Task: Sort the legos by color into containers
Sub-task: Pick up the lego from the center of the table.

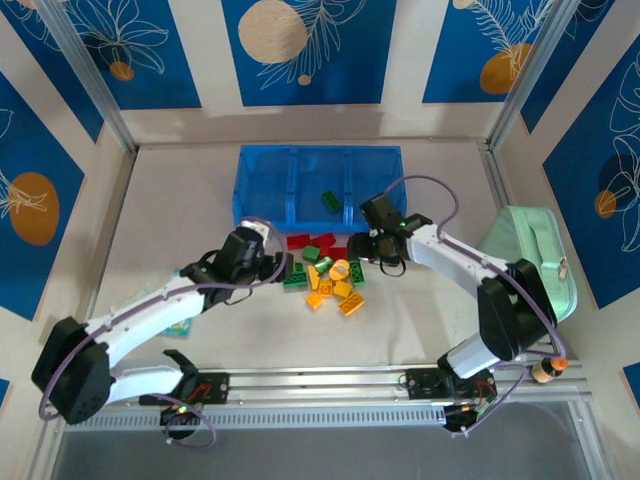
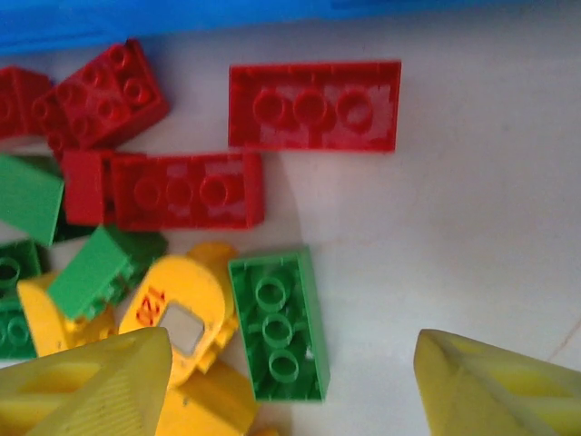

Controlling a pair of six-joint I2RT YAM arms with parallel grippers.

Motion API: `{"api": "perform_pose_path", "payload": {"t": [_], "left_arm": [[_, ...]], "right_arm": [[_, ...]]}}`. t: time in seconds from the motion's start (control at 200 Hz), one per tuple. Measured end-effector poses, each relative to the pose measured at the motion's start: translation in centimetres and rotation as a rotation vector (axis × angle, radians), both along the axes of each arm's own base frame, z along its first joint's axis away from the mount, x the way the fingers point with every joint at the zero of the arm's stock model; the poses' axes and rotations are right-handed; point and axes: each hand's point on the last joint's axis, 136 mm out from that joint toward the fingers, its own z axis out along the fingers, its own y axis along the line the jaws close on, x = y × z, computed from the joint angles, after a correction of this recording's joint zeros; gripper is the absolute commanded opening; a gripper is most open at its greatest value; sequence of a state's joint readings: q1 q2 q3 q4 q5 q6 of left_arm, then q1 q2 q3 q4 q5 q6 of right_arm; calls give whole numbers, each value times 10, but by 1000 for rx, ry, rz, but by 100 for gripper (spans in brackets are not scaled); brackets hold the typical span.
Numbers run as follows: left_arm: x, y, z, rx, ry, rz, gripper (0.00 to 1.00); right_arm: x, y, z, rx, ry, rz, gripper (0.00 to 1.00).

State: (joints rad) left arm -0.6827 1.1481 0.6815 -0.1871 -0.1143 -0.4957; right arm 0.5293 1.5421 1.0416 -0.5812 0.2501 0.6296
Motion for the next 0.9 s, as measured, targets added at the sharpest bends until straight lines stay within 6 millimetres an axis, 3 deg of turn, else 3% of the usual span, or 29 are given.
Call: {"api": "perform_pose_path", "payload": {"t": [0.34,0.745,0.901], "left_arm": [[-17,21,0,-29,-22,53,78],[-19,32,1,-10,-33,86,77],[-21,36,0,-1,-31,93,75]], "right_arm": [[44,5,-27,-132,42,-32,81],[66,4,-53,-222,85,-51,82],[71,4,-59,-226,94,-58,74]]}}
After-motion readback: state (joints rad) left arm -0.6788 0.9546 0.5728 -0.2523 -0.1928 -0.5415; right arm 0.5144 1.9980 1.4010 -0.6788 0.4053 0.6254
